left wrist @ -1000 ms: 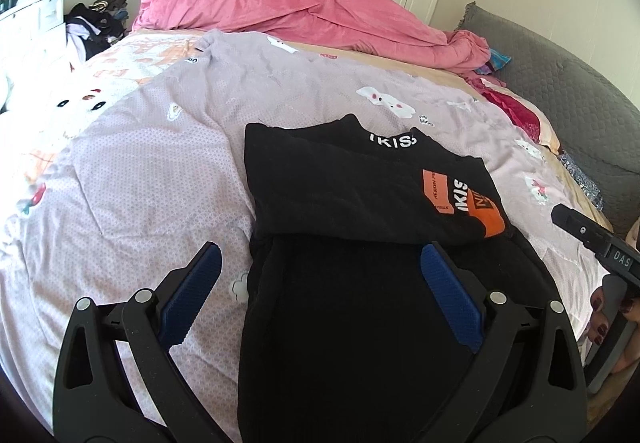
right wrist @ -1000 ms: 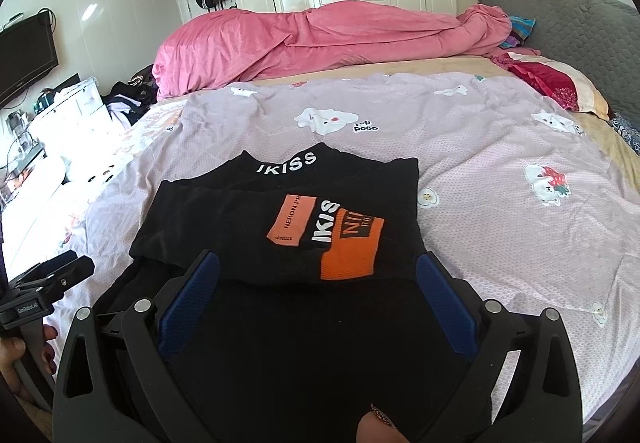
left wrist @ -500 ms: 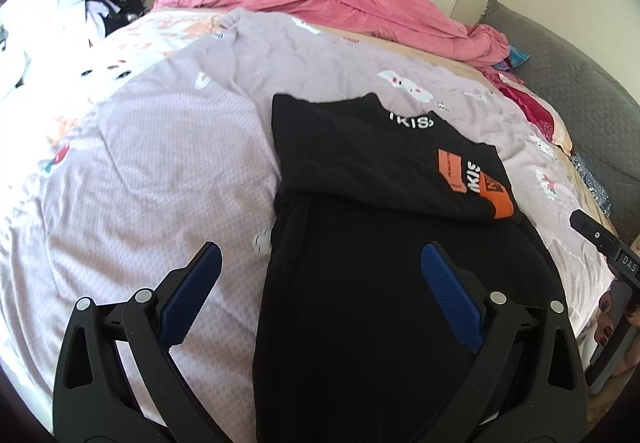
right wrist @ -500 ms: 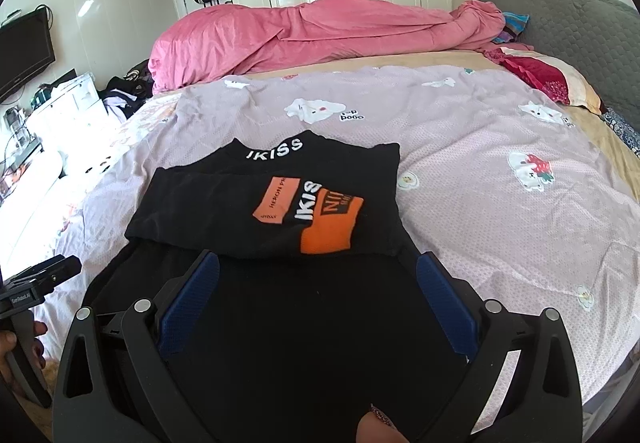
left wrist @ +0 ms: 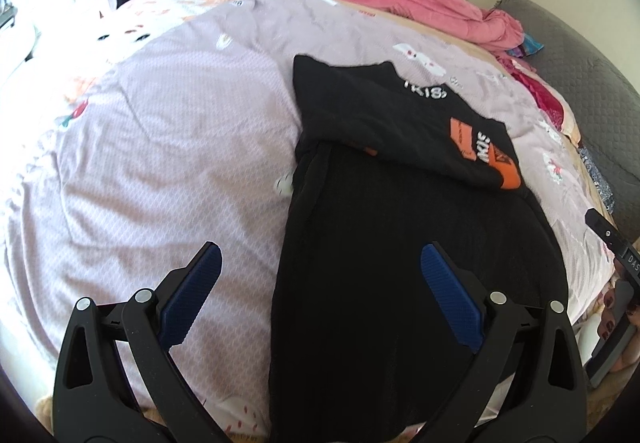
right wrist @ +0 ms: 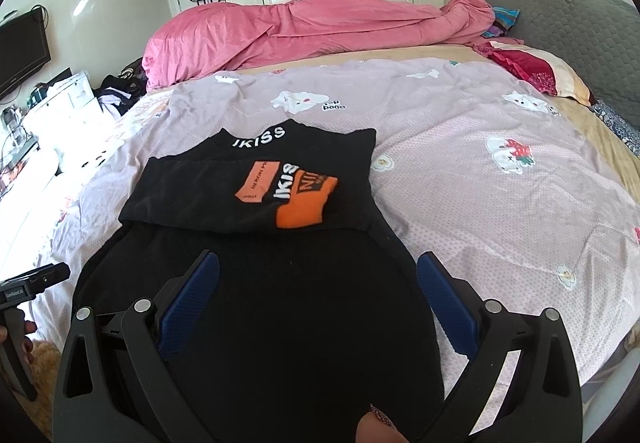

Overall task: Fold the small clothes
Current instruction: 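Lower both grippers to the hem edge of the black shirt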

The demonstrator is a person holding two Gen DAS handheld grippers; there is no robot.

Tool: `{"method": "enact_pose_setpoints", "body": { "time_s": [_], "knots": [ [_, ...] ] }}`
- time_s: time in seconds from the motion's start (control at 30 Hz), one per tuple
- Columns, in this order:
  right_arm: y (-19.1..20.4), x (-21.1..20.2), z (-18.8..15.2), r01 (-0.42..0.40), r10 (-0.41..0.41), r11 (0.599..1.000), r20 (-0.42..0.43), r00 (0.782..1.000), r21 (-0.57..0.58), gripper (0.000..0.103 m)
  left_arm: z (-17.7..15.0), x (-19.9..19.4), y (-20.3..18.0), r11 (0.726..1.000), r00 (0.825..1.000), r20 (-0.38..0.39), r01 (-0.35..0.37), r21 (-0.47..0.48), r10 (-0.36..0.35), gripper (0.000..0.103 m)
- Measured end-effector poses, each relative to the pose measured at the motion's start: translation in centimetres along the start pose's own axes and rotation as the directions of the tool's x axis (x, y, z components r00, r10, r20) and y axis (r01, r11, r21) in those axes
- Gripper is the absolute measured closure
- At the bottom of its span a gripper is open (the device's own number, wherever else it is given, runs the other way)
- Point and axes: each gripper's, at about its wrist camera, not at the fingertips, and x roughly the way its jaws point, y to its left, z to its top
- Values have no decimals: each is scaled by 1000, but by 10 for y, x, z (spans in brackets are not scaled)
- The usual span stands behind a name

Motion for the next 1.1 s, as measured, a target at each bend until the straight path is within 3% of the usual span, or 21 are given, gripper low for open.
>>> {"method": "enact_pose_setpoints", "body": {
  "time_s": [0.43,0.53,0.83,1.1],
  "knots": [
    [-17,-8,-32,11,-10,1000,-43,999,12,5,-38,7,13,1000,989,-148,13,-8,-14,9],
    [-21,-10,-40,18,-17,1000,-56,998,14,5,-49,10,14,1000,984,-180,-7,15,9,9],
    [-40,-7,-69,39,-33,998,-136,990,43,5,-61,9,10,999,983,-185,20,31,-14,9],
    [-56,-10,-93,31,-25,999,-206,978,27,5,-58,19,14,998,972,-227,66,-7,-66,10]
  ]
}}
